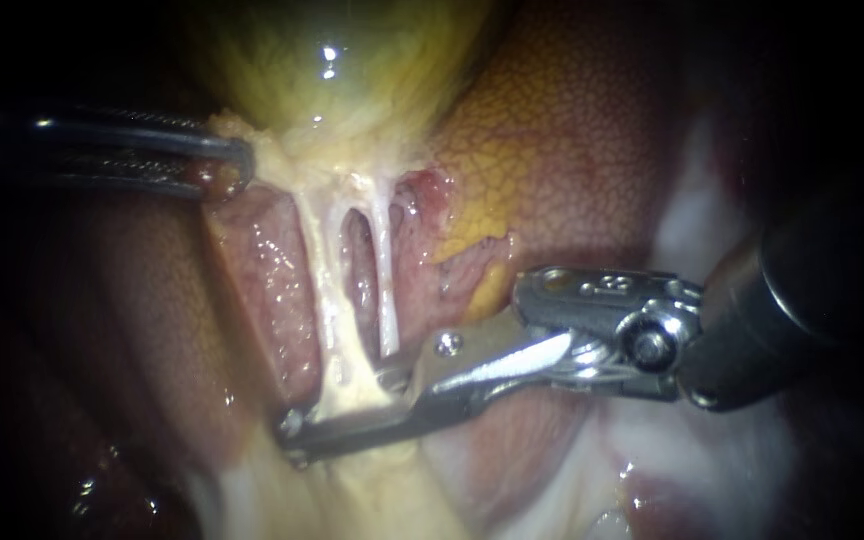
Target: Going back first clip left tube
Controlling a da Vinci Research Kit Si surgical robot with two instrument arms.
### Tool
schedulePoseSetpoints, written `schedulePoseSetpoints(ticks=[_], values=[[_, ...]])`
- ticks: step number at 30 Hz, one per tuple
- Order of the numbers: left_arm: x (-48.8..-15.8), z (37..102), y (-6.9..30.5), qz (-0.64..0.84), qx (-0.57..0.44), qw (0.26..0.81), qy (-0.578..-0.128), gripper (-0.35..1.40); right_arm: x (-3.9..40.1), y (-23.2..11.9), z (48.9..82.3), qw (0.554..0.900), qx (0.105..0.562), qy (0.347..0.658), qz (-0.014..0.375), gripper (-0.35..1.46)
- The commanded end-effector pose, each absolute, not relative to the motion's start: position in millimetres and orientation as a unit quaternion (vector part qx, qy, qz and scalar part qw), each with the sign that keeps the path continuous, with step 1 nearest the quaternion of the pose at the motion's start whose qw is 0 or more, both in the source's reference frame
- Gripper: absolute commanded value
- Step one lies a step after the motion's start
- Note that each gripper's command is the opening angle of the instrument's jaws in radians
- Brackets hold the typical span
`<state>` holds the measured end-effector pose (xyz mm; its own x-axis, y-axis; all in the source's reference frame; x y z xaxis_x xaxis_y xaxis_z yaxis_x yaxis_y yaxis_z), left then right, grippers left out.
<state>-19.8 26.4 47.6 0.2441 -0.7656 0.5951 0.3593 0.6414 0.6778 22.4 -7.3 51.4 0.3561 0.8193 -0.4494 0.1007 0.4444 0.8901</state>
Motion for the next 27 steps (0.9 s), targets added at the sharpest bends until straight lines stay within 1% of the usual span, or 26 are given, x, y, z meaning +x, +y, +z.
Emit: schedulePoseSetpoints(ticks=[1,2,4,5,6,8,9,10,13,17,18,23,24,27], values=[[-19.8,47.6,26.4,-0.37,0.207,0.761,-0.491,-0.35,22.4,-7.4,51.4,0.685,0.457,0.503,0.262,-0.35],[-19.8,47.6,26.4,-0.369,0.207,0.761,-0.491,-0.35,22.4,-7.4,51.4,0.685,0.457,0.503,0.262,-0.31],[-19.8,47.6,26.4,-0.37,0.207,0.761,-0.491,-0.35,22.5,-7.5,51.7,0.684,0.458,0.502,0.264,-0.05],[-19.8,47.6,26.4,-0.369,0.207,0.761,-0.491,-0.35,22.6,-7.4,52.0,0.691,0.445,0.512,0.248,0.09],[-19.8,47.6,26.4,-0.369,0.207,0.761,-0.491,-0.35,22.7,-7.4,52.3,0.694,0.439,0.516,0.243,0.19],[-19.8,47.6,26.4,-0.37,0.207,0.761,-0.491,-0.35,23.0,-7.2,53.1,0.705,0.413,0.532,0.224,0.34],[-19.8,47.6,26.4,-0.369,0.207,0.761,-0.491,-0.35,23.0,-7.1,53.5,0.71,0.4,0.538,0.217,0.38],[-19.8,47.6,26.4,-0.369,0.207,0.761,-0.491,-0.35,23.0,-7.1,53.9,0.714,0.388,0.541,0.215,0.39],[-19.8,47.6,26.4,-0.369,0.207,0.761,-0.491,-0.35,22.5,-7.2,55.2,0.736,0.331,0.558,0.192,0.44],[-19.8,47.6,26.4,-0.369,0.207,0.761,-0.491,-0.35,21.4,-7.1,55.6,0.754,0.278,0.571,0.17,0.47],[-19.8,47.6,26.4,-0.369,0.207,0.761,-0.491,-0.35,21.1,-7.2,55.5,0.759,0.261,0.574,0.162,0.47],[-19.8,47.6,26.4,-0.369,0.207,0.761,-0.491,-0.35,18.8,-7.6,54.3,0.774,0.214,0.578,0.143,0.5],[-19.7,47.6,26.4,-0.369,0.207,0.761,-0.491,-0.35,18.0,-7.7,53.8,0.778,0.202,0.58,0.134,0.5],[-19.7,47.6,26.4,-0.369,0.207,0.761,-0.491,-0.35,15.8,-7.2,52.1,0.782,0.186,0.582,0.122,0.5]])
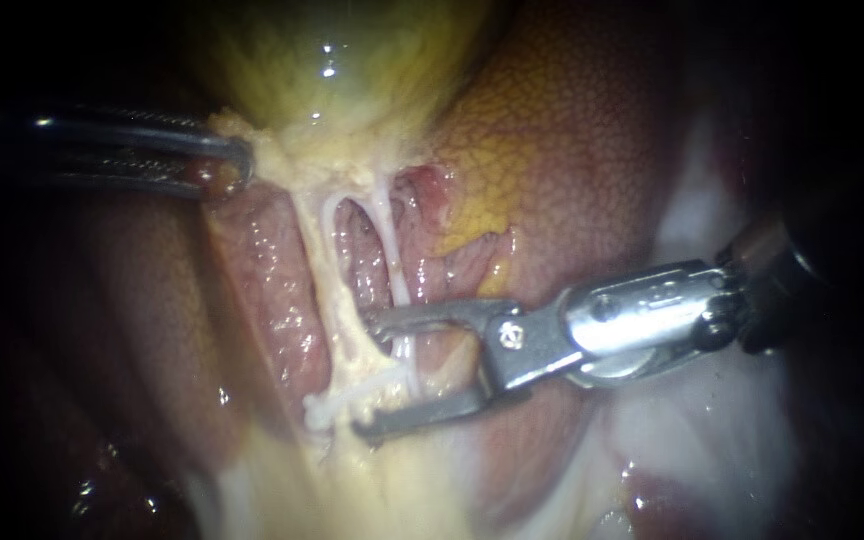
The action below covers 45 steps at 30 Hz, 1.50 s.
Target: Going back first clip left tube
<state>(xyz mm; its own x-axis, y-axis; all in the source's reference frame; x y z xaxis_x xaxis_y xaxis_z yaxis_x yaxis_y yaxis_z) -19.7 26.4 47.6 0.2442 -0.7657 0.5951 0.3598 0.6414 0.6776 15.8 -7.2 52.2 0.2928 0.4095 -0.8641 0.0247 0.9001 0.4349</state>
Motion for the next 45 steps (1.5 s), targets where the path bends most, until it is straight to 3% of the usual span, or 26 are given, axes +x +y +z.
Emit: schedulePoseSetpoints(ticks=[1,7,12,27,45], values=[[-19.7,47.6,26.4,-0.369,0.207,0.761,-0.491,-0.35,14.8,-6.8,51.3,0.784,0.182,0.582,0.12,0.5],[-19.7,47.6,26.4,-0.369,0.207,0.761,-0.491,-0.35,10.4,-5.1,47.5,0.79,0.163,0.58,0.112,0.5],[-19.7,47.8,26.4,-0.369,0.207,0.761,-0.492,-0.35,8.5,-4.3,46.2,0.795,0.151,0.576,0.114,0.5],[-20.0,48.1,26.3,-0.369,0.205,0.762,-0.492,-0.35,7.2,-3.4,46.2,0.798,0.144,0.573,0.118,0.5],[-24.8,54.6,25.4,-0.364,0.205,0.765,-0.49,-0.35,6.1,-3.0,46.5,0.798,0.145,0.573,0.118,0.5]])
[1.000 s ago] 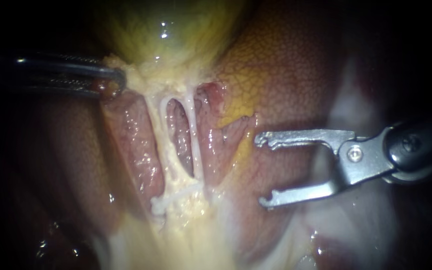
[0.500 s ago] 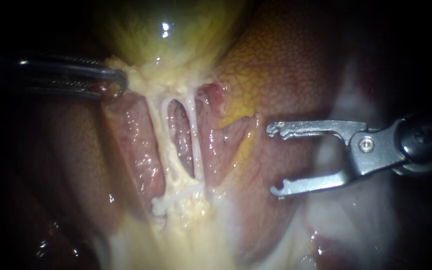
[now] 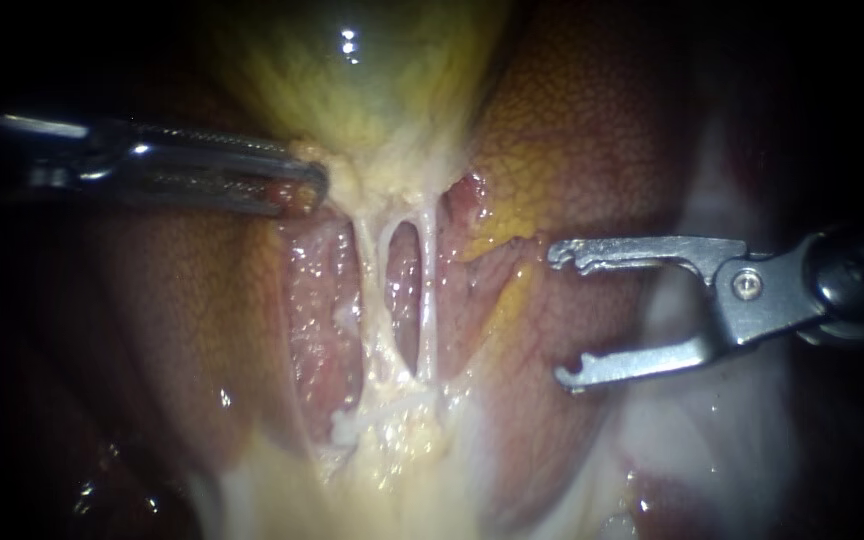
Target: Going back first clip left tube
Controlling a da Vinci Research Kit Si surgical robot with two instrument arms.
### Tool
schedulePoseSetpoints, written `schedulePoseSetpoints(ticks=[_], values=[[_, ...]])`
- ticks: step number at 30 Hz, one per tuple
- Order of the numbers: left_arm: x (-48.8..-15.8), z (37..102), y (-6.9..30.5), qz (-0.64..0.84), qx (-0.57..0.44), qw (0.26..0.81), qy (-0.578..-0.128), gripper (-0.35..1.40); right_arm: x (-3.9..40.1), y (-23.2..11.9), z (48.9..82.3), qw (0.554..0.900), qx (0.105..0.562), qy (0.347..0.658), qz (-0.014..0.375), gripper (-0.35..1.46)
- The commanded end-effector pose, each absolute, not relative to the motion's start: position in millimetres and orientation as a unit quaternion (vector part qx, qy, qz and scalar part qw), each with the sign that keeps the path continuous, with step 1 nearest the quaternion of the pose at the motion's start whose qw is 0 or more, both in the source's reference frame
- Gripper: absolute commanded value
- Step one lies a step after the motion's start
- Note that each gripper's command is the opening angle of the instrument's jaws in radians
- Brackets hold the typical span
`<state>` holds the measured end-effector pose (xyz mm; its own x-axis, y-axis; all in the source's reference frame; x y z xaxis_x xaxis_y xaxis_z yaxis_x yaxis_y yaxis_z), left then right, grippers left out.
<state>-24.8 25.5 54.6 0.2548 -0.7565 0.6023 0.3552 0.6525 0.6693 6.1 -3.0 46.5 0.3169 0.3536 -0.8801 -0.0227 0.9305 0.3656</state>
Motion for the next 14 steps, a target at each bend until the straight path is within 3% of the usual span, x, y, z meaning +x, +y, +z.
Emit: schedulePoseSetpoints(ticks=[1,14], values=[[-25.0,54.7,25.3,-0.362,0.206,0.765,-0.49,-0.35,6.1,-3.0,46.5,0.798,0.145,0.573,0.118,0.5],[-24.7,54.7,25.5,-0.362,0.21,0.764,-0.491,-0.35,6.1,-3.1,46.5,0.798,0.145,0.573,0.118,0.5]])
